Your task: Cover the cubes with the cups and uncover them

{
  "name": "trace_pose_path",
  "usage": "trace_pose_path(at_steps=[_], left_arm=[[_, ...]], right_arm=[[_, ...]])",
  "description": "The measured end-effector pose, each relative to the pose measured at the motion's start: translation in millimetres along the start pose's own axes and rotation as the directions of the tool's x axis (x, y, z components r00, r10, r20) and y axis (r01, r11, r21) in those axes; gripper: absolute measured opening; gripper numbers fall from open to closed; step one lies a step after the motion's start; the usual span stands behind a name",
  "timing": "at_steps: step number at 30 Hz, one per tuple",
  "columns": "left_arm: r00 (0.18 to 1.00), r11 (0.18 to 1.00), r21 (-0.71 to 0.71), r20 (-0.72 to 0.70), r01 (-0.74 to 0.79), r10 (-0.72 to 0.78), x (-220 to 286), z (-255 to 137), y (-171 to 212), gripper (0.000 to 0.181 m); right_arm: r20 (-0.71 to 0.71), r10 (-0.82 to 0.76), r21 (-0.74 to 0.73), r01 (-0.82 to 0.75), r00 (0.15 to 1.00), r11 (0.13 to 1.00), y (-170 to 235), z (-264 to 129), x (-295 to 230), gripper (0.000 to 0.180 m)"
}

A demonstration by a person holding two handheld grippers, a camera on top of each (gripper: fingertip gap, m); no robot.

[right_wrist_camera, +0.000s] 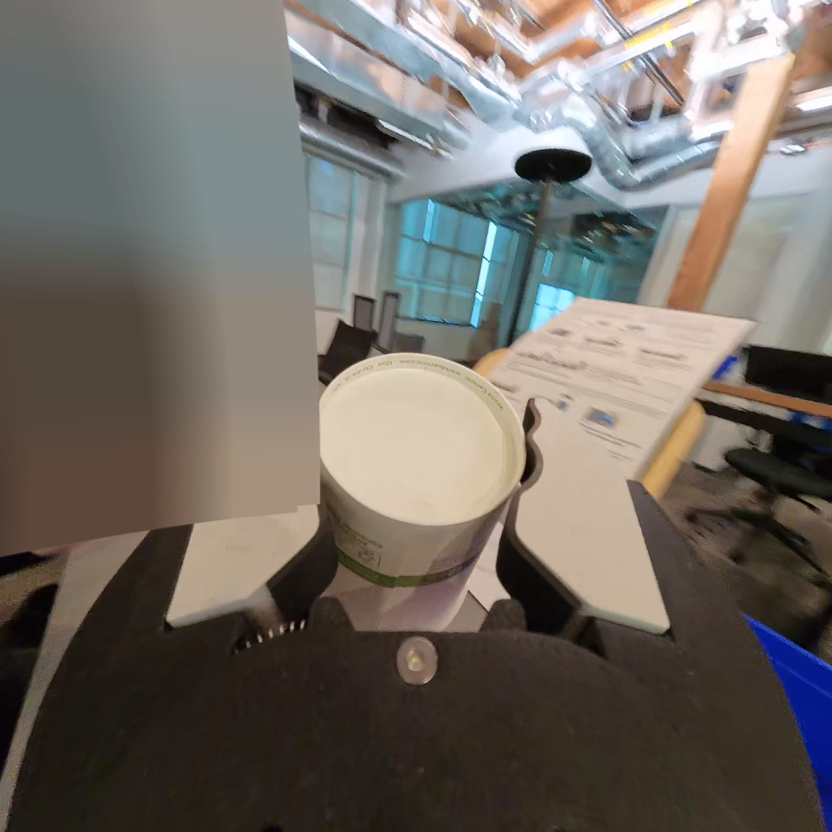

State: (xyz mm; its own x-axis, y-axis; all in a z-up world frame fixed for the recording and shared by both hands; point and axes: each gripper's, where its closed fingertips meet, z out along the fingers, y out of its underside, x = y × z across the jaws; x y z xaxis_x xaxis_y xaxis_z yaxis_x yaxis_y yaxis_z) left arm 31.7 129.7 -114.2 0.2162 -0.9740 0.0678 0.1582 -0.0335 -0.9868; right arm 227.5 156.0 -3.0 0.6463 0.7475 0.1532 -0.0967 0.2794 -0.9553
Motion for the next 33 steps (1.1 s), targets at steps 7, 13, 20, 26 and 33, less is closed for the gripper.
trace_pose_path(at_steps=[7,13,20,26,33], left_arm=[[0.976,0.982,-0.154,0.168,-0.113,0.139,-25,-19,9,0.000],[0.969,0.972,-0.196,0.184,-0.127,0.163,-27,-13,15,0.000],[0.966,0.962,-0.232,0.177,-0.147,0.190,-21,1,21,0.000],[0.962,0.958,-0.242,0.184,-0.153,0.201,-21,2,19,0.000],[0.962,0.958,-0.239,0.182,-0.157,0.203,-21,4,19,0.000]], right_arm=[[-0.326,-0.189,-0.363,0.062,0.926,0.930,39,-111,79,0.091],[-0.487,-0.166,-0.442,-0.078,0.858,0.894,83,-191,113,0.091],[-0.573,-0.109,-0.457,-0.207,0.812,0.865,151,-236,135,0.090],[-0.588,-0.115,-0.537,-0.280,0.800,0.796,222,-253,141,0.090],[-0.566,-0.177,-0.566,-0.223,0.805,0.794,229,-252,138,0.095]])
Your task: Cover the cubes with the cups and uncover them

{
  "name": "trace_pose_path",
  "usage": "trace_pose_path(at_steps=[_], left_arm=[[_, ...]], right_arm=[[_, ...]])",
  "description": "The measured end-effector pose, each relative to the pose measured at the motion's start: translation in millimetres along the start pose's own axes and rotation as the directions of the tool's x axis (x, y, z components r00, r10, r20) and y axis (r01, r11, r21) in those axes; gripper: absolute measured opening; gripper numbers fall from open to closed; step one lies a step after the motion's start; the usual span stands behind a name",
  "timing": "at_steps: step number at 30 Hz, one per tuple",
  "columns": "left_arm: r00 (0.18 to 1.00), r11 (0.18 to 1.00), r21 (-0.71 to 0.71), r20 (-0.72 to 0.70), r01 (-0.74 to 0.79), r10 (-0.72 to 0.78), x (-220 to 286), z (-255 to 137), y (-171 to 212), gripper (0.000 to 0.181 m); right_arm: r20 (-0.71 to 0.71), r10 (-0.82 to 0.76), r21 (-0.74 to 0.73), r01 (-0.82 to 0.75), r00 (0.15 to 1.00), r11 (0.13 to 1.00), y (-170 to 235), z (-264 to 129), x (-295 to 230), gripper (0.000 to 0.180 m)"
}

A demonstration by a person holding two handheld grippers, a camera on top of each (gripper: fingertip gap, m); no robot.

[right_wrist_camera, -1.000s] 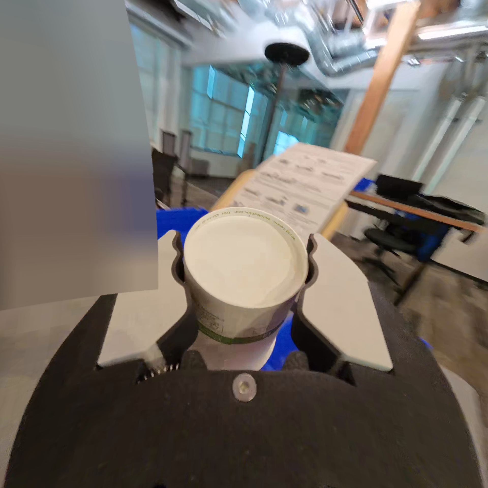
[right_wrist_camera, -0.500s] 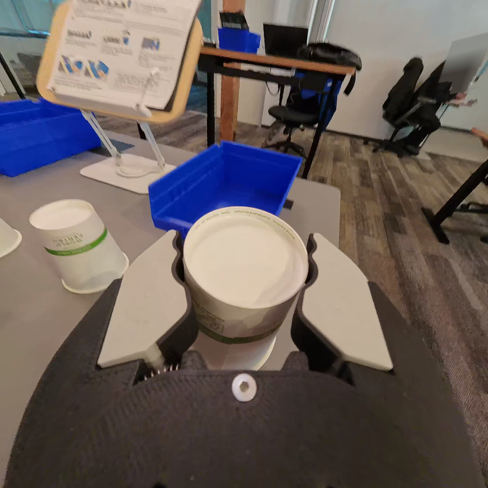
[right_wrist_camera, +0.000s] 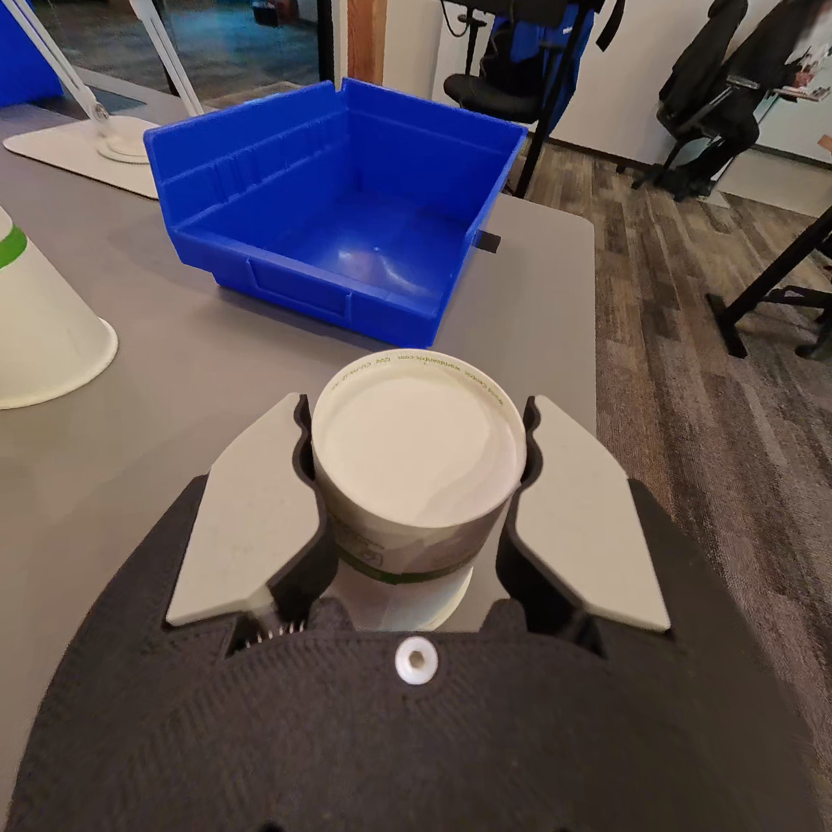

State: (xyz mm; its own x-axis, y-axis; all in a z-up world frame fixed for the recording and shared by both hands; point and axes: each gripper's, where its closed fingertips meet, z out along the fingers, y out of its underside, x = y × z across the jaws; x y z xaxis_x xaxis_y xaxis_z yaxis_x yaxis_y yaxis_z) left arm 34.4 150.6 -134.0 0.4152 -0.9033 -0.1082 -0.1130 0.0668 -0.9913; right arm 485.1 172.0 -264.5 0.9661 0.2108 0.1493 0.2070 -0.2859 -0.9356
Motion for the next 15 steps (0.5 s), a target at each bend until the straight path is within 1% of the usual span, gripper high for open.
trace_pose_path(at_steps=[3,6,8,11,13,15], left_arm=[[1.000,1.000,0.000,0.003,-0.005,0.005,0,0,1,0.000],[1.000,1.000,0.008,0.020,-0.013,0.013,-2,-6,0,0.000],[0.999,1.000,0.025,0.043,-0.018,0.017,-6,-14,-4,0.000],[0.996,0.999,0.033,0.086,-0.025,0.022,-13,-29,-9,0.000],[0.992,0.999,0.024,0.122,-0.042,0.039,-18,-40,-10,0.000],[0.982,0.998,-0.007,0.175,-0.065,0.065,-24,-49,-7,0.000]], right_arm=[[-0.002,-0.013,-0.002,0.013,1.000,1.000,0,0,0,0.107],[-0.060,-0.031,-0.018,0.030,0.998,0.999,1,-3,6,0.120],[-0.093,-0.022,0.040,0.026,0.995,0.999,-10,-14,11,0.125],[-0.170,-0.046,0.112,0.065,0.984,0.992,-31,-39,17,0.124],[-0.216,-0.100,0.154,0.135,0.971,0.979,-48,-57,11,0.116],[-0.209,-0.139,0.196,0.181,0.968,0.964,-66,-71,-8,0.104]])
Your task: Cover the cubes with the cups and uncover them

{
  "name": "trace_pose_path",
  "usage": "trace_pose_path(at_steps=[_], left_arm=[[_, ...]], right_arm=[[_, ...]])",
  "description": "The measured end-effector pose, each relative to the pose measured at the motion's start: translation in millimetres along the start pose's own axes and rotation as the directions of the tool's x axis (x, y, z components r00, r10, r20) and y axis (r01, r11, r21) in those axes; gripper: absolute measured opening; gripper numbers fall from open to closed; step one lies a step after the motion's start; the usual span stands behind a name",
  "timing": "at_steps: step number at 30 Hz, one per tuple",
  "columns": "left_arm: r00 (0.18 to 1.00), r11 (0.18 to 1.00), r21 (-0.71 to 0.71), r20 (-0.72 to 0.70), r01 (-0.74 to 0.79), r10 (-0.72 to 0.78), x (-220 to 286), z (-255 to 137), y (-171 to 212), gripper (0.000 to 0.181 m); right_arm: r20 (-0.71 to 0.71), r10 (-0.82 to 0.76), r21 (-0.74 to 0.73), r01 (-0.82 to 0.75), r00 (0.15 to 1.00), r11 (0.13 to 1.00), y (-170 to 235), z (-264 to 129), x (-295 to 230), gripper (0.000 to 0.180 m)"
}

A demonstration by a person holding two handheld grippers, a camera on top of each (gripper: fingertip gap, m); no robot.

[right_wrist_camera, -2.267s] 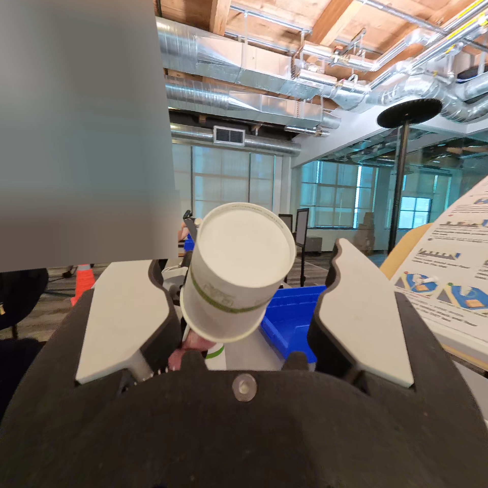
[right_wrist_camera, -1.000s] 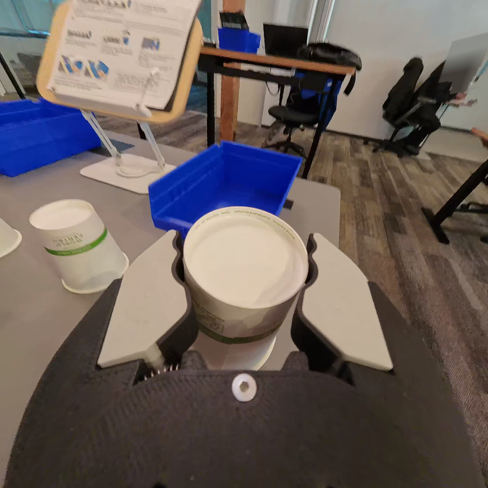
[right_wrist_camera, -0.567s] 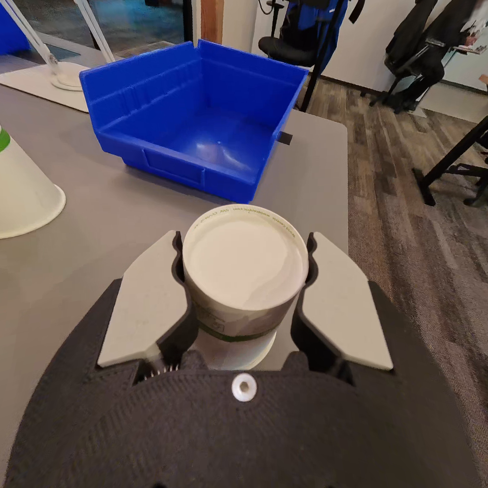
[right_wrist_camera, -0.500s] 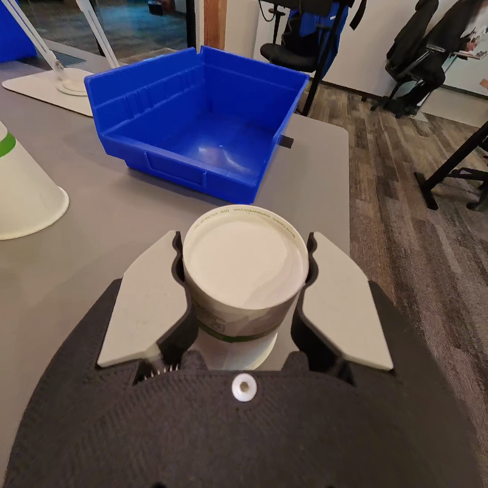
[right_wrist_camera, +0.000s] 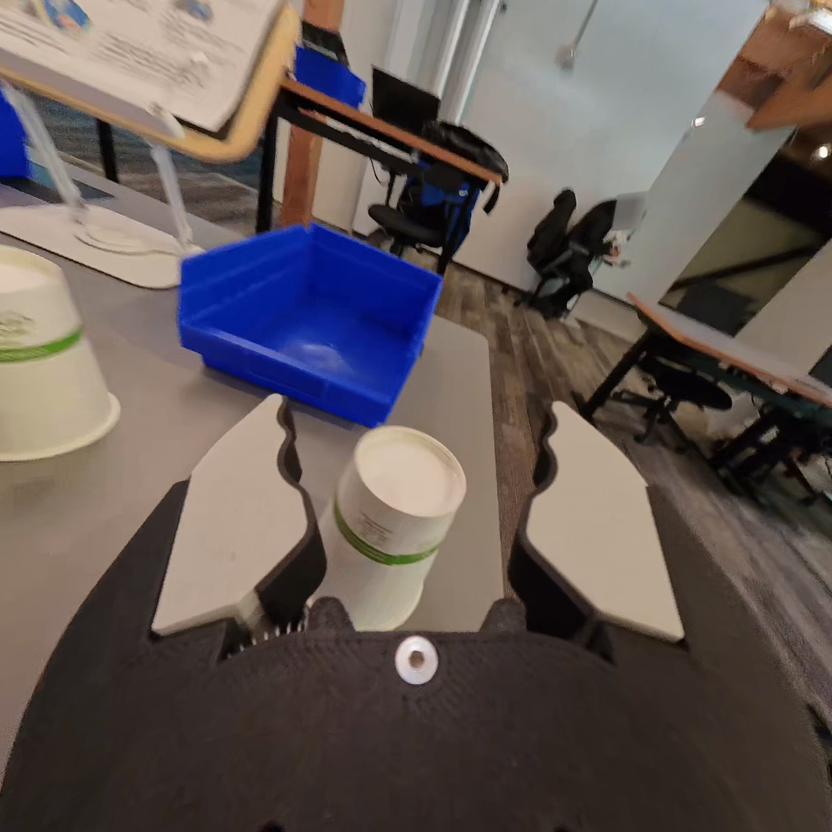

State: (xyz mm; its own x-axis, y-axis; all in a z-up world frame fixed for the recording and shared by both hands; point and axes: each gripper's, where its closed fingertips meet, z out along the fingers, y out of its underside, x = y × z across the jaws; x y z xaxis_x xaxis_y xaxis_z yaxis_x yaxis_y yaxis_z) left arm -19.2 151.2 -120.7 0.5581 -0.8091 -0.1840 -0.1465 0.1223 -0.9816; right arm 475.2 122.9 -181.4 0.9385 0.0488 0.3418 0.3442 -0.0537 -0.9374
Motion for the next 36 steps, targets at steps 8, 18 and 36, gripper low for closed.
trace_pose_path(at_steps=[8,18,36], left_arm=[[0.979,0.980,-0.158,0.143,-0.120,0.143,-19,-34,23,0.000],[0.931,0.881,-0.353,0.065,-0.316,0.360,-17,-66,50,0.000],[0.799,0.757,-0.295,-0.042,-0.584,0.600,12,-101,-32,0.000]], right_arm=[[0.200,-0.086,0.211,0.042,0.976,0.977,-70,-30,-74,0.024],[0.473,-0.050,0.199,-0.051,0.880,0.979,-99,-32,-171,0.000],[0.491,-0.127,0.088,0.095,0.862,0.992,-152,-55,-167,0.000]])
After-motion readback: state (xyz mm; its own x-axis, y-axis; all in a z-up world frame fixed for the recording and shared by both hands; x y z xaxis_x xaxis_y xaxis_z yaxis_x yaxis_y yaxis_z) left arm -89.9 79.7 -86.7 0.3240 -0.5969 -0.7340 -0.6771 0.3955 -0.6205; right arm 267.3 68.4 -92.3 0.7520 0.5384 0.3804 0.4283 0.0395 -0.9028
